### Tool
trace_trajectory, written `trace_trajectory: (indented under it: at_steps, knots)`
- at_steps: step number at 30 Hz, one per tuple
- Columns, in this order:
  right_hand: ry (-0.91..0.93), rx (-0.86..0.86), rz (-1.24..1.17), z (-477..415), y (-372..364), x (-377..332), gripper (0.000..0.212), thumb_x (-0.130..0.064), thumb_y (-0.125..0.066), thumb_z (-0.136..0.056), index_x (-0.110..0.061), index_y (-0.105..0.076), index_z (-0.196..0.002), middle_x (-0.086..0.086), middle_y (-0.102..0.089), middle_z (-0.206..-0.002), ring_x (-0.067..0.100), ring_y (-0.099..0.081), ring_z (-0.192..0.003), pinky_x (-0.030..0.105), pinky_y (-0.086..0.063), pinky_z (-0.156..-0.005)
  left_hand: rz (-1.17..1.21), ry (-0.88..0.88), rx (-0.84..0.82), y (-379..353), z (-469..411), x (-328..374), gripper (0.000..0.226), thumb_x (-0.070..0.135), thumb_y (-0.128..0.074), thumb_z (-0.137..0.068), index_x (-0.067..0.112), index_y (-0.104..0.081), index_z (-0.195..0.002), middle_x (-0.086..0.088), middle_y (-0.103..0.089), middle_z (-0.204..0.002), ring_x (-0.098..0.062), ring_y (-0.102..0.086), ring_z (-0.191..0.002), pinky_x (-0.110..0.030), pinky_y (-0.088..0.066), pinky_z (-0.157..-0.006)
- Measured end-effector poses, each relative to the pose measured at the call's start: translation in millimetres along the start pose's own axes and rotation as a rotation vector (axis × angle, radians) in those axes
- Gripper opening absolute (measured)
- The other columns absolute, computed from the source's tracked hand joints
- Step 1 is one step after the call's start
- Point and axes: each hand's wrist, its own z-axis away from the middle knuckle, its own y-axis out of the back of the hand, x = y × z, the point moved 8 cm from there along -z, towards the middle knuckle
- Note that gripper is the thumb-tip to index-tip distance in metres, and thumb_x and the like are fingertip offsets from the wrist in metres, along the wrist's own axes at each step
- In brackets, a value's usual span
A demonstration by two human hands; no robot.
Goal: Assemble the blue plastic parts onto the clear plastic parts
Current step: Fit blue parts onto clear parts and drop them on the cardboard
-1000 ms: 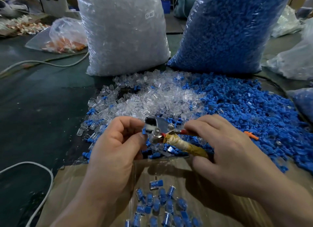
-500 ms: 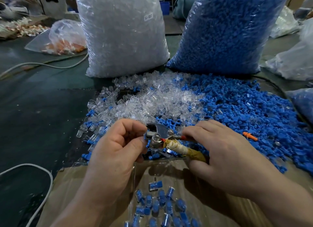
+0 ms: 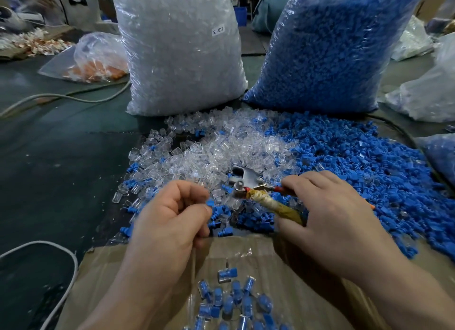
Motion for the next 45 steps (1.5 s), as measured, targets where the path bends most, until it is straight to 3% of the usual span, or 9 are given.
trace_trajectory:
  at_steps: [9,15,19,22,25,31,35,40,45]
  knots:
    - [-0.064,0.035,0.107,-8,-1,-2,0.065,-0.075,-0.033,-0.078,-0.034,-0.054,-0.124,-0.008,-0.054,-0.119,0.019,-0.041,-0.113,0.042,-0.034,-0.098,-0.205,-0.021,-0.043,-21,8,-5,0.034,0.013,-0.069,-0.092,0.047,-0.065,-0.09,0.003,-0.068,-0.063,-0.003,-0.055,-0.046,-0.015,-0.046,-0.043]
    - [0.285,0.15,-0.047,10,2,-62,0.023,-0.046,-0.05,-0.091,-0.028,-0.064,-0.096,-0.009,-0.063,-0.092,0.017,-0.057,-0.087,0.036,-0.045,-0.079,-0.327,-0.175,-0.045,-26,12,2,0.025,0.022,-0.067,-0.09,0.046,-0.066,-0.094,0.01,-0.072,-0.071,-0.009,-0.064,-0.053,-0.027,-0.057,-0.049]
    - [0.289,0.172,-0.086,12,2,-62,0.011,-0.032,-0.062,-0.088,-0.022,-0.063,-0.092,-0.006,-0.063,-0.085,0.02,-0.057,-0.078,0.037,-0.044,-0.072,-0.306,-0.239,-0.055,-27,15,10,0.024,0.019,-0.067,-0.091,0.043,-0.069,-0.095,0.005,-0.071,-0.07,-0.019,-0.062,-0.054,-0.036,-0.055,-0.047]
    - [0.301,0.188,-0.152,14,5,-61,0.01,-0.029,-0.063,-0.089,-0.02,-0.063,-0.093,-0.005,-0.062,-0.086,0.019,-0.057,-0.078,0.035,-0.045,-0.07,-0.283,-0.262,-0.06,-26,16,15,0.017,0.028,-0.065,-0.094,0.045,-0.069,-0.095,0.011,-0.072,-0.077,-0.008,-0.065,-0.059,-0.021,-0.055,-0.051]
    - [0.34,0.209,-0.203,16,8,-63,0.015,-0.033,-0.06,-0.092,-0.019,-0.064,-0.097,-0.004,-0.061,-0.09,0.017,-0.055,-0.08,0.034,-0.047,-0.067,-0.182,-0.109,-0.083,-20,13,9,0.033,0.063,-0.053,-0.078,0.036,-0.069,-0.088,0.009,-0.071,-0.071,-0.006,-0.065,-0.056,-0.018,-0.054,-0.05]
    - [0.369,0.212,-0.271,19,16,-75,0.025,-0.027,-0.044,-0.098,-0.012,-0.06,-0.085,0.0,-0.056,-0.085,0.02,-0.051,-0.079,0.037,-0.045,-0.066,-0.035,0.088,-0.223,-26,12,-1,0.044,0.065,-0.058,-0.071,0.022,-0.062,-0.071,0.003,-0.054,-0.051,-0.009,-0.047,-0.043,-0.018,-0.039,-0.042]
    - [0.158,0.036,-0.454,18,6,-65,0.029,-0.045,-0.035,-0.094,-0.025,-0.048,-0.077,-0.01,-0.048,-0.074,0.008,-0.045,-0.069,0.03,-0.038,-0.059,0.121,0.085,-0.291,-32,15,4,0.031,0.057,-0.067,-0.071,0.026,-0.068,-0.072,0.0,-0.056,-0.052,-0.01,-0.049,-0.042,-0.019,-0.04,-0.038]
    - [-0.394,-0.507,-1.416,31,-29,-57,0.032,-0.019,-0.048,-0.086,-0.021,-0.052,-0.055,-0.001,-0.046,-0.052,0.013,-0.038,-0.045,0.025,-0.03,-0.04,0.047,-0.12,-0.374,-35,20,17,0.019,0.043,-0.078,-0.072,0.029,-0.071,-0.083,-0.008,-0.068,-0.066,-0.018,-0.065,-0.055,-0.024,-0.051,-0.049]
    - [-0.079,-0.427,-0.426,22,-19,-42,0.035,-0.041,-0.043,-0.092,-0.015,-0.053,-0.072,-0.007,-0.056,-0.06,0.009,-0.05,-0.054,0.035,-0.044,-0.053,-0.502,-0.206,-0.366,-10,12,21,0.012,0.027,-0.073,-0.078,0.036,-0.066,-0.082,0.007,-0.071,-0.073,-0.006,-0.065,-0.059,-0.013,-0.051,-0.056]
